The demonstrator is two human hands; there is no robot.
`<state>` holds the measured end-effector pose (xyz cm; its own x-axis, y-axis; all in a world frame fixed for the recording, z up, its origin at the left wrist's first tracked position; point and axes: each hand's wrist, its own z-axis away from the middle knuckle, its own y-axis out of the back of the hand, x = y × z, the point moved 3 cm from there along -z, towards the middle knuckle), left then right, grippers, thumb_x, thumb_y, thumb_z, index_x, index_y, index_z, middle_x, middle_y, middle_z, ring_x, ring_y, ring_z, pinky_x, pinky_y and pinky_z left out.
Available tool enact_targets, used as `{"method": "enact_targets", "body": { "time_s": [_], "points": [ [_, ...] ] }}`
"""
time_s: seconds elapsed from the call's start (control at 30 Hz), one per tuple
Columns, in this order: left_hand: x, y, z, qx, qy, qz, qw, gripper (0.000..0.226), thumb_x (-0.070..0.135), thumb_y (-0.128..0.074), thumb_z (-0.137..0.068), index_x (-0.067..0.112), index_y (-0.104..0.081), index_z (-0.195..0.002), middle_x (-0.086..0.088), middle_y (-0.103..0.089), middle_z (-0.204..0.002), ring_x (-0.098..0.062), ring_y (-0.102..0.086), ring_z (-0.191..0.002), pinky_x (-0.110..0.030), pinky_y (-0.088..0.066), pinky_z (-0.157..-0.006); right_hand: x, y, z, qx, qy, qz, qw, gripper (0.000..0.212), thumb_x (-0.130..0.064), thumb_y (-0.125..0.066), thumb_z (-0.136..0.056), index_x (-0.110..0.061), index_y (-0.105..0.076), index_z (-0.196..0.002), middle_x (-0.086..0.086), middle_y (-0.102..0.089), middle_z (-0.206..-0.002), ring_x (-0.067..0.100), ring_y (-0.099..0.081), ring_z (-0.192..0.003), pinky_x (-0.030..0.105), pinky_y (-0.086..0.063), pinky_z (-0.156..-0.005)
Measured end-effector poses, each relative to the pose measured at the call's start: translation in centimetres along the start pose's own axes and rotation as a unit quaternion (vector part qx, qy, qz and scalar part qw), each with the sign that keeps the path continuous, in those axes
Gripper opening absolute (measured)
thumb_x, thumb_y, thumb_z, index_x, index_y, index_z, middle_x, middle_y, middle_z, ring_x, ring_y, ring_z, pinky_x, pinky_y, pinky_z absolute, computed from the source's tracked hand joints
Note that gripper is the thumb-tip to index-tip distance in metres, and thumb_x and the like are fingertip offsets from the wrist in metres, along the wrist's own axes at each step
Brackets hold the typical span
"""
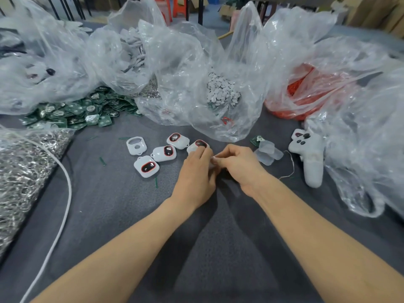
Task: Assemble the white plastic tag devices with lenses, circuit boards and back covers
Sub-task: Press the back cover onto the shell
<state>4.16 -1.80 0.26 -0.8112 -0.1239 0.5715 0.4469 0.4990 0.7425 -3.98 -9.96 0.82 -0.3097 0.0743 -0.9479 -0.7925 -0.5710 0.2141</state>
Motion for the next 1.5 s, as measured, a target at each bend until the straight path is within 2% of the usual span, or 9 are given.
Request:
{"method": "enact_targets", "body": {
  "time_s": [0.1,0.2,0.33,0.5,0.67,0.9,1.07,1.27,1.5],
  "points": [
    [-0.1,0.0,0.0,-0.002,-0.007,0.004,1.000,0.011,0.004,-0.059,-0.085,-0.001,-0.052,-0.093,-0.019,-0.054,-0.102,-0.036,-0.051,-0.090,-0.046,-0.041,-0.079,0.0,0.1,0.3,-0.003,0.020,0.006,1.000,0.015,-0.005,-0.071,-0.082,-0.012,-0.064,-0.071,0.003,-0.067,-0.070,0.014,-0.061,-0.070,0.028,-0.051,-0.071],
    [-0.2,0.4,0.2,0.013,-0.018,0.012,1.000,0.011,0.007,-0.060,-0.087,0.001,-0.053,-0.094,-0.013,-0.054,-0.100,-0.031,-0.052,-0.088,-0.040,-0.040,-0.074,0.0,0.2,0.9,-0.009,0.059,0.009,0.998,0.009,-0.011,-0.072,-0.083,-0.013,-0.065,-0.077,0.002,-0.068,-0.076,0.010,-0.062,-0.073,0.019,-0.048,-0.068],
    [-0.3,1.2,0.5,0.127,0.004,0.070,0.989,0.015,0.000,-0.067,-0.080,0.005,-0.059,-0.093,-0.005,-0.053,-0.092,-0.019,-0.051,-0.076,-0.027,-0.037,-0.064,0.6,0.2,2.0,0.028,0.131,-0.061,0.989,0.012,-0.023,-0.076,-0.080,-0.016,-0.069,-0.086,-0.004,-0.071,-0.080,0.002,-0.064,-0.075,0.011,-0.048,-0.067],
    [0.5,1.5,1.0,0.141,-0.048,0.121,0.981,0.034,-0.012,-0.062,-0.072,0.008,-0.061,-0.099,-0.006,-0.056,-0.097,-0.006,-0.049,-0.081,-0.004,-0.036,-0.073,1.5,-0.1,3.0,0.060,0.178,-0.157,0.970,0.008,-0.011,-0.072,-0.083,-0.016,-0.070,-0.089,0.000,-0.073,-0.085,0.012,-0.068,-0.081,0.028,-0.055,-0.077],
    [0.2,0.9,1.4,0.021,0.024,0.269,0.963,0.050,0.002,-0.047,-0.077,0.020,-0.053,-0.123,-0.008,-0.068,-0.102,-0.022,-0.067,-0.086,-0.032,-0.056,-0.080,1.9,0.6,3.0,0.096,0.188,-0.240,0.947,0.024,0.006,-0.068,-0.080,-0.014,-0.067,-0.094,-0.008,-0.073,-0.083,0.004,-0.067,-0.080,0.014,-0.049,-0.070],
    [-0.5,1.2,1.1,0.002,0.098,0.409,0.907,0.032,-0.005,-0.053,-0.093,0.025,-0.062,-0.100,0.005,-0.072,-0.091,-0.011,-0.070,-0.084,-0.026,-0.057,-0.073,2.2,0.4,2.8,0.075,0.194,-0.250,0.946,0.021,0.001,-0.070,-0.080,-0.018,-0.071,-0.090,0.000,-0.074,-0.090,0.012,-0.068,-0.087,0.019,-0.051,-0.074],
    [-0.9,1.4,0.9,0.010,0.119,0.414,0.902,0.025,-0.006,-0.053,-0.092,0.017,-0.060,-0.096,-0.003,-0.071,-0.087,-0.010,-0.070,-0.072,-0.023,-0.057,-0.068,1.9,-0.3,2.6,0.049,0.201,-0.241,0.948,0.021,0.001,-0.069,-0.081,-0.016,-0.071,-0.092,0.004,-0.074,-0.094,0.015,-0.069,-0.088,0.021,-0.053,-0.073],
    [-0.7,1.5,0.9,-0.003,0.110,0.413,0.904,0.023,-0.003,-0.053,-0.093,0.014,-0.057,-0.108,-0.006,-0.071,-0.093,-0.012,-0.070,-0.081,-0.021,-0.055,-0.071,2.1,-0.4,1.7,0.045,0.150,-0.232,0.960,0.014,-0.006,-0.067,-0.085,-0.009,-0.072,-0.097,0.010,-0.073,-0.098,0.027,-0.068,-0.095,0.039,-0.054,-0.085],
    [-1.0,1.5,0.9,-0.023,0.107,0.351,0.930,0.023,-0.003,-0.055,-0.092,0.012,-0.055,-0.110,-0.004,-0.071,-0.093,-0.009,-0.071,-0.079,-0.022,-0.056,-0.074,1.7,-0.6,1.5,0.061,0.119,-0.169,0.976,0.011,-0.002,-0.063,-0.088,-0.012,-0.068,-0.089,0.001,-0.072,-0.082,0.010,-0.067,-0.076,0.023,-0.053,-0.067]
  ]
}}
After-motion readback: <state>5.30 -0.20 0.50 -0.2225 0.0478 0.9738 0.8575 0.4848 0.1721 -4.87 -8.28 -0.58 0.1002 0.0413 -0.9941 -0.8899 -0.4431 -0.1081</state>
